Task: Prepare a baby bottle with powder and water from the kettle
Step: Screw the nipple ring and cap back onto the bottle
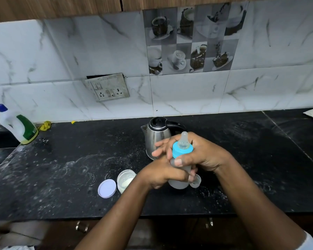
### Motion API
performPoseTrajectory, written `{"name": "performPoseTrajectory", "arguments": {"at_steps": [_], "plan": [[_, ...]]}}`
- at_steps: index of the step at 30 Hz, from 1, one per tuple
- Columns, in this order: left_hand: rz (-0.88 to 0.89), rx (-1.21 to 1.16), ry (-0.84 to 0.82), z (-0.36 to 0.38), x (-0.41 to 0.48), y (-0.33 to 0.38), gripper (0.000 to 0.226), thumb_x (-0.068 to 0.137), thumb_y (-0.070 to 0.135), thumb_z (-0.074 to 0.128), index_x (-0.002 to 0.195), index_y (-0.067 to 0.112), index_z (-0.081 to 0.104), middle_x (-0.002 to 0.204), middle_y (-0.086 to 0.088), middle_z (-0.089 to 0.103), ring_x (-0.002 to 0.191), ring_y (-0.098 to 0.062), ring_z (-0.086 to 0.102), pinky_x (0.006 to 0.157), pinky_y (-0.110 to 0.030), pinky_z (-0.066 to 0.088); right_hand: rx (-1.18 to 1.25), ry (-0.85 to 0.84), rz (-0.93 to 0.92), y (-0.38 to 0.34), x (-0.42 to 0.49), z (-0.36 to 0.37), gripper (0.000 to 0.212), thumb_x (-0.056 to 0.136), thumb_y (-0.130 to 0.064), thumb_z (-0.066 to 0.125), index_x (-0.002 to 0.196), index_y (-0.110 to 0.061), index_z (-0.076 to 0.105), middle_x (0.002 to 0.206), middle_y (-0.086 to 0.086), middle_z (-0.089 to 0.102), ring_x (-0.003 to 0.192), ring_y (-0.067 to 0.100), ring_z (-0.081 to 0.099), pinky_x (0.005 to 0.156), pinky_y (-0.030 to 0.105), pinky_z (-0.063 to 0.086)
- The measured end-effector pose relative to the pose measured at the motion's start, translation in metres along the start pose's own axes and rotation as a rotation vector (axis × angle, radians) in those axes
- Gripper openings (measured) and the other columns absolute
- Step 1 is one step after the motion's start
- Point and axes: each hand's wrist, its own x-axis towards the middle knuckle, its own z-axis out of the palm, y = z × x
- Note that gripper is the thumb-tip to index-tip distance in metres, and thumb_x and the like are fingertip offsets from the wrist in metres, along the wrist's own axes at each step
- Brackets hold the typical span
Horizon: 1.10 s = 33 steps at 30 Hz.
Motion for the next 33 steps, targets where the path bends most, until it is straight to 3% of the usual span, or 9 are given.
{"name": "performPoseTrajectory", "arguments": {"at_steps": [3, 9, 13, 17, 20, 22, 24, 28, 33], "plan": [[0.023, -0.023, 0.104, 0.001, -0.001, -0.006, 0.015, 0.062, 0.014, 0.078, 0.075, 0.019, 0.074, 0.077, 0.002, 0.073, 0.079, -0.012, 0.071, 0.079, -0.027, 0.058, -0.066, 0.173, 0.007, 0.004, -0.001, 0.007, 0.017, 0.073, -0.019, 0.075, 0.087, -0.011, 0.071, 0.112, 0.010, 0.078, 0.135, 0.018, 0.056, 0.113, 0.041, 0.044], [0.150, 0.055, 0.365, 0.014, 0.011, -0.012, 0.046, 0.068, -0.005, 0.068, 0.110, 0.013, 0.064, 0.091, 0.008, 0.074, 0.094, -0.008, 0.071, 0.080, -0.025, 0.058, -0.183, 0.482, 0.014, 0.004, 0.006, 0.018, 0.007, 0.072, -0.009, 0.068, 0.075, -0.012, 0.074, 0.089, 0.006, 0.080, 0.103, 0.018, 0.073, 0.092, 0.032, 0.058], [0.294, 0.039, 0.491, 0.024, 0.022, -0.017, 0.076, 0.073, -0.021, 0.073, 0.099, 0.051, 0.069, 0.097, 0.008, 0.074, 0.099, -0.008, 0.071, 0.087, -0.028, 0.059, -0.239, 0.594, 0.049, 0.009, 0.011, 0.017, 0.009, 0.065, -0.024, 0.069, 0.070, -0.021, 0.075, 0.081, 0.004, 0.079, 0.087, 0.021, 0.077, 0.088, 0.048, 0.061], [0.342, 0.032, 0.499, 0.022, 0.027, -0.027, 0.057, 0.075, -0.021, 0.072, 0.109, 0.024, 0.067, 0.105, -0.013, 0.074, 0.102, -0.021, 0.072, 0.089, -0.035, 0.060, -0.268, 0.664, 0.073, 0.015, 0.014, 0.024, 0.006, 0.066, -0.025, 0.071, 0.070, -0.024, 0.074, 0.079, 0.002, 0.078, 0.082, 0.021, 0.076, 0.085, 0.050, 0.061], [0.275, 0.054, 0.459, 0.011, 0.020, -0.033, 0.050, 0.077, -0.016, 0.076, 0.109, 0.020, 0.064, 0.100, -0.002, 0.077, 0.095, -0.011, 0.072, 0.086, -0.030, 0.061, -0.185, 0.531, 0.063, 0.019, 0.006, 0.023, 0.026, 0.077, -0.023, 0.081, 0.101, -0.028, 0.074, 0.105, 0.000, 0.077, 0.102, 0.024, 0.073, 0.092, 0.046, 0.059], [0.213, 0.035, 0.468, 0.003, 0.016, -0.037, 0.032, 0.072, -0.003, 0.077, 0.095, 0.017, 0.065, 0.080, 0.008, 0.074, 0.075, -0.003, 0.066, 0.072, -0.021, 0.056, -0.073, 0.330, 0.045, 0.023, -0.005, 0.009, 0.081, 0.076, -0.054, 0.083, 0.146, -0.034, 0.048, 0.144, -0.004, 0.058, 0.136, 0.017, 0.055, 0.107, 0.029, 0.050], [0.180, 0.014, 0.522, -0.007, 0.015, -0.046, 0.025, 0.071, 0.004, 0.082, 0.089, 0.011, 0.066, 0.078, 0.005, 0.072, 0.073, -0.009, 0.066, 0.072, -0.024, 0.054, -0.063, 0.360, 0.129, 0.038, -0.012, -0.009, 0.111, 0.064, -0.093, 0.055, 0.158, -0.044, 0.024, 0.153, -0.011, 0.048, 0.142, 0.006, 0.047, 0.104, 0.017, 0.045], [0.126, 0.068, 0.622, -0.018, 0.015, -0.064, 0.036, 0.075, 0.004, 0.091, 0.094, -0.002, 0.062, 0.079, 0.001, 0.064, 0.072, -0.012, 0.059, 0.068, -0.024, 0.051, -0.387, 0.762, 0.488, 0.116, -0.029, -0.023, 0.076, 0.090, -0.074, 0.045, 0.150, -0.027, 0.043, 0.136, -0.001, 0.062, 0.135, 0.025, 0.055, 0.093, 0.028, 0.044], [0.036, 0.106, 0.606, -0.024, 0.015, -0.084, 0.038, 0.078, 0.006, 0.091, 0.085, 0.023, 0.057, 0.072, 0.012, 0.057, 0.067, -0.005, 0.054, 0.066, -0.019, 0.048, -0.911, 0.208, 0.928, 0.195, -0.057, -0.011, 0.104, 0.080, -0.056, 0.077, 0.160, -0.045, 0.011, 0.167, 0.003, 0.022, 0.147, 0.035, 0.029, 0.115, 0.052, 0.036]]}}
